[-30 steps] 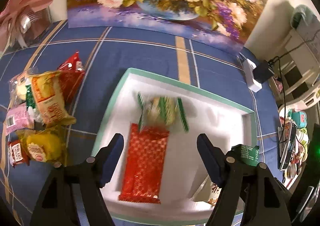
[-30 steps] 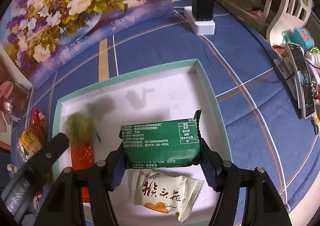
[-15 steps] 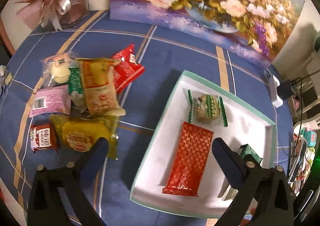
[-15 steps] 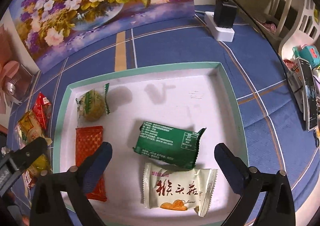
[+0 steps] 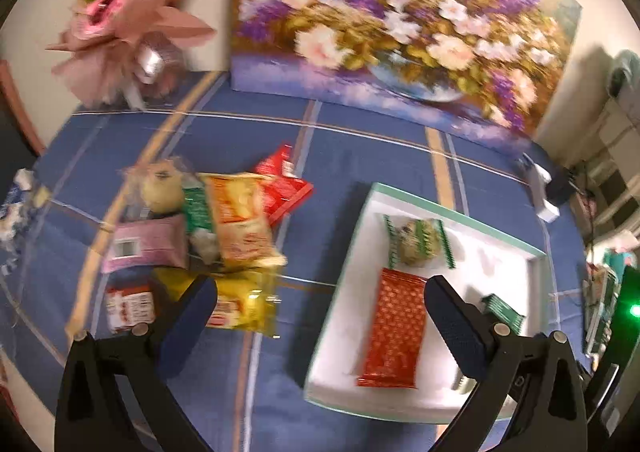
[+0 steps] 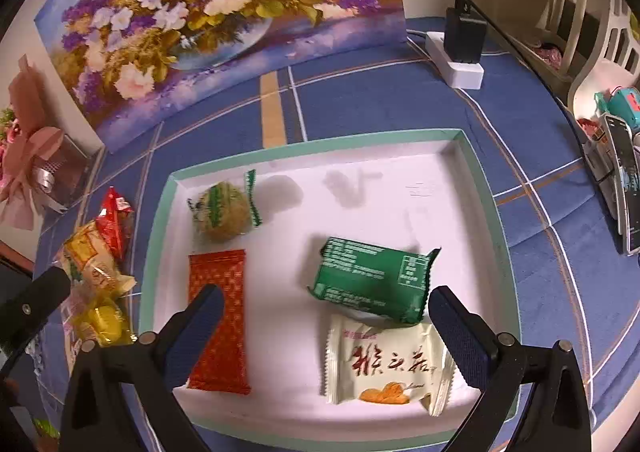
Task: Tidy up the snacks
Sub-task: 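Lift both tools away from the tray toward the snack pile, then grasp the red-white milk biscuit with the left tool while the right tool grasps the yellow bread bag, then carry both snacks over the white tray and open both tools to drop them, then move both tools back over the remaining snack pile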
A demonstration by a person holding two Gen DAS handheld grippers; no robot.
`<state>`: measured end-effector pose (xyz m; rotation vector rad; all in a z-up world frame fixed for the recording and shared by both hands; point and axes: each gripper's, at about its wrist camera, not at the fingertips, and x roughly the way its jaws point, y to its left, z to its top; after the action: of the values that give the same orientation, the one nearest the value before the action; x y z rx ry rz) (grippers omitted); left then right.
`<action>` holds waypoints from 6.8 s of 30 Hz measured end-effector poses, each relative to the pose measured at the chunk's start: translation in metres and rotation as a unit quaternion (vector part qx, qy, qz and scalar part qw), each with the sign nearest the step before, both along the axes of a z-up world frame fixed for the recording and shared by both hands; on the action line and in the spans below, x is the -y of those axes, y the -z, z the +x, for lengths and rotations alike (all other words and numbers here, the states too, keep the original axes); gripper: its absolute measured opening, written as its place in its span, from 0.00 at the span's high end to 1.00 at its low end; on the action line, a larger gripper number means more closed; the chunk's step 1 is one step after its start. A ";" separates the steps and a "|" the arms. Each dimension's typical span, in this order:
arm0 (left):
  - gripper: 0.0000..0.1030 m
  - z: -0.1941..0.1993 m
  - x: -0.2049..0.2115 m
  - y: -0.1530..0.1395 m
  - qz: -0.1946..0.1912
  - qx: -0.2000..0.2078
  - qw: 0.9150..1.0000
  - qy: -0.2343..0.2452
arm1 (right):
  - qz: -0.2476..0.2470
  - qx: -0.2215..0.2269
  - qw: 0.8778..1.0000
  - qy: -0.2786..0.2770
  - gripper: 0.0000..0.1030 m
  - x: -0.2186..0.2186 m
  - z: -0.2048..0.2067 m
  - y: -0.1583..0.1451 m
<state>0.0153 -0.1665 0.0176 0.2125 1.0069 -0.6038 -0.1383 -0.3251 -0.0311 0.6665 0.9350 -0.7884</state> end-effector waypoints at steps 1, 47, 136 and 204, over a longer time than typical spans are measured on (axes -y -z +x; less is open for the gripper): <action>0.00 0.002 -0.004 -0.002 0.001 0.005 1.000 -0.011 | 0.001 0.000 1.000 0.000 0.00 -0.001 0.000 0.000; 0.00 0.140 -0.179 0.062 -0.006 -0.159 0.958 -0.237 | -0.003 0.017 0.987 -0.158 0.08 -0.141 0.148 -0.001; 0.36 0.128 -0.171 0.053 -0.052 -0.174 0.955 -0.234 | -0.015 0.049 0.973 -0.227 0.28 -0.179 0.169 0.011; 0.03 0.001 -0.008 -0.005 0.074 0.055 0.992 -0.082 | -0.045 0.015 0.999 0.010 0.00 -0.023 -0.009 -0.019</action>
<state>0.0162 -0.1589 0.0223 0.2871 0.9528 -0.3644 -0.1470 -0.3019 -0.0121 0.6087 0.8630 -0.8311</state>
